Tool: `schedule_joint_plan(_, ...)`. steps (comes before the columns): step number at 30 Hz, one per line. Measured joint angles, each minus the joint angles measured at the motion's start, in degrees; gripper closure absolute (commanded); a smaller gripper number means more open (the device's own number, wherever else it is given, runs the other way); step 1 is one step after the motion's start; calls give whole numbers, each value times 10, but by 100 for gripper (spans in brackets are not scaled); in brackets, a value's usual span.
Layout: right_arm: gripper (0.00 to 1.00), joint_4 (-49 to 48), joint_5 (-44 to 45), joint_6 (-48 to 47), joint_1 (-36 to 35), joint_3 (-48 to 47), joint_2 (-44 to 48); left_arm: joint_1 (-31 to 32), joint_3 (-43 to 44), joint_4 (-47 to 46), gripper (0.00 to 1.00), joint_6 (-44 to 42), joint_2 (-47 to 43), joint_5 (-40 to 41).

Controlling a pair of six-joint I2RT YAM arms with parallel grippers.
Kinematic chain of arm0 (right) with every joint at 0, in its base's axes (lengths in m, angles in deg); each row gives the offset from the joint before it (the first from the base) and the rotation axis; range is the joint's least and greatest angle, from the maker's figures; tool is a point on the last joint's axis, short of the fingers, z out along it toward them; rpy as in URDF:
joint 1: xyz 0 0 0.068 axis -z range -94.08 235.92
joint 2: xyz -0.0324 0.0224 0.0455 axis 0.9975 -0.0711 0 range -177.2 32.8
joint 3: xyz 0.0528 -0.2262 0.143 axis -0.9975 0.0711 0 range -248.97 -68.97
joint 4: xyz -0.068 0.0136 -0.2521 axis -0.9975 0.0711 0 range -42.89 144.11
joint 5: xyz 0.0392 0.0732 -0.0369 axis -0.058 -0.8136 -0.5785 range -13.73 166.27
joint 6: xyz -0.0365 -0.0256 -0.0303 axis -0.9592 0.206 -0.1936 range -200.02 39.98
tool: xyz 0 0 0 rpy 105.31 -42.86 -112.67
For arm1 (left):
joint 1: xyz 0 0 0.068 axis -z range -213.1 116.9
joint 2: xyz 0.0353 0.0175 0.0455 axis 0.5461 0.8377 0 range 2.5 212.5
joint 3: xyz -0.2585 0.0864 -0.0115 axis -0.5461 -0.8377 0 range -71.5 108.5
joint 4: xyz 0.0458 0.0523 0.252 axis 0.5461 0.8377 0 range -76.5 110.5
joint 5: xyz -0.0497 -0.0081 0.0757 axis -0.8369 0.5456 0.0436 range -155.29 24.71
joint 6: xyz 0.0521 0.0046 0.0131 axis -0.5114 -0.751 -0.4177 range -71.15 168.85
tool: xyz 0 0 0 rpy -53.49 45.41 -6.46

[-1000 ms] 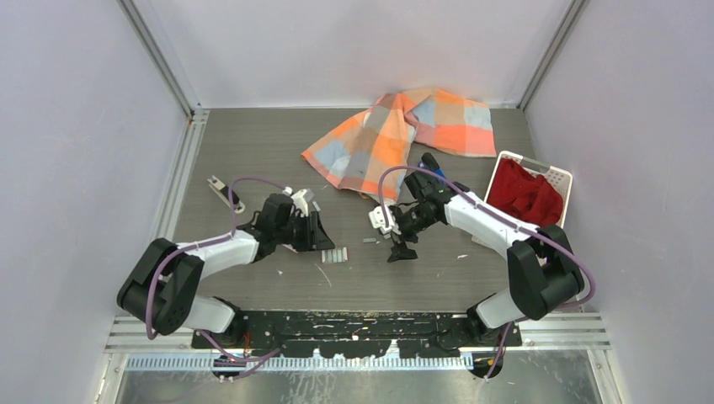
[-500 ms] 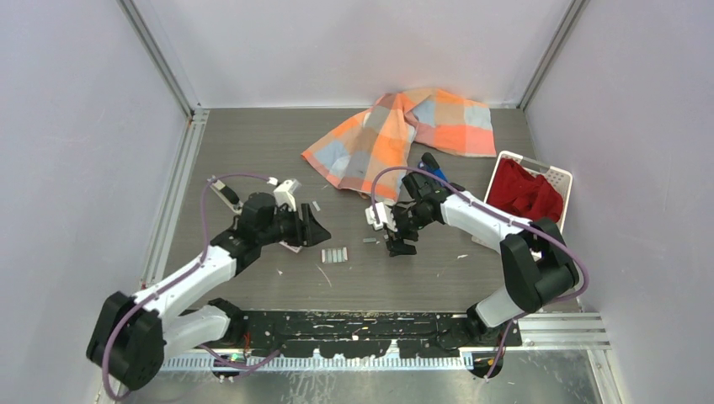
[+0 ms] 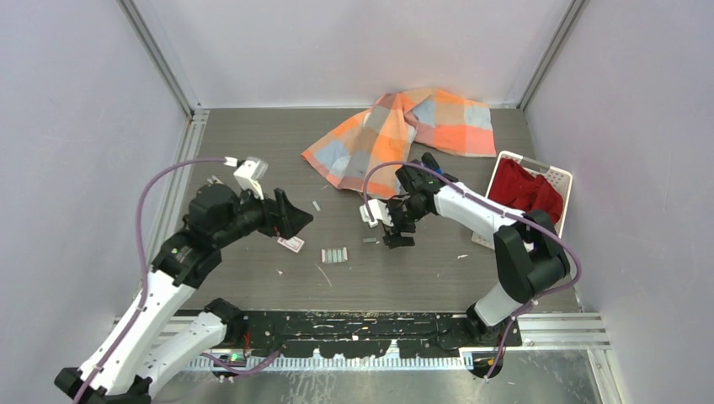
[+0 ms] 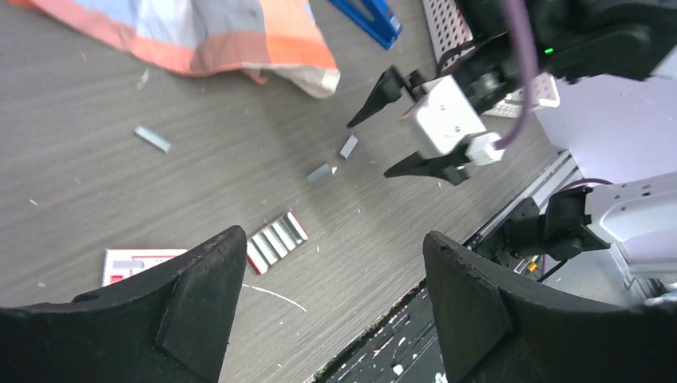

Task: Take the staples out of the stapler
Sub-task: Pick up the staple from the center of the board.

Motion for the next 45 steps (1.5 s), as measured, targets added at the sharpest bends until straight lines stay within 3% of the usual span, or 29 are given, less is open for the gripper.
schedule_joint_plan(3, 23, 7, 11, -8, -7, -23, -17, 0, 57, 40, 16, -37, -11, 13)
schedule_joint_plan(7, 24, 9, 27, -7, -12, -36, -28, 0, 45, 64, 16, -82, -35, 57)
schedule_joint_plan(14, 42, 8, 59, 3, -14, -36, -59, -8, 21, 112, 17, -122, -33, 94)
schedule_joint_plan(31, 64, 7, 117, 47, -46, -63, -130, -29, 17, 118, 17, -138, -61, 96)
schedule_joint_plan(38, 66, 6, 133, 60, -47, -63, -130, -37, 16, 117, 17, -139, -61, 88)
schedule_joint_plan(45, 79, 6, 137, 65, -47, -63, -130, -45, 14, 116, 17, -139, -61, 78)
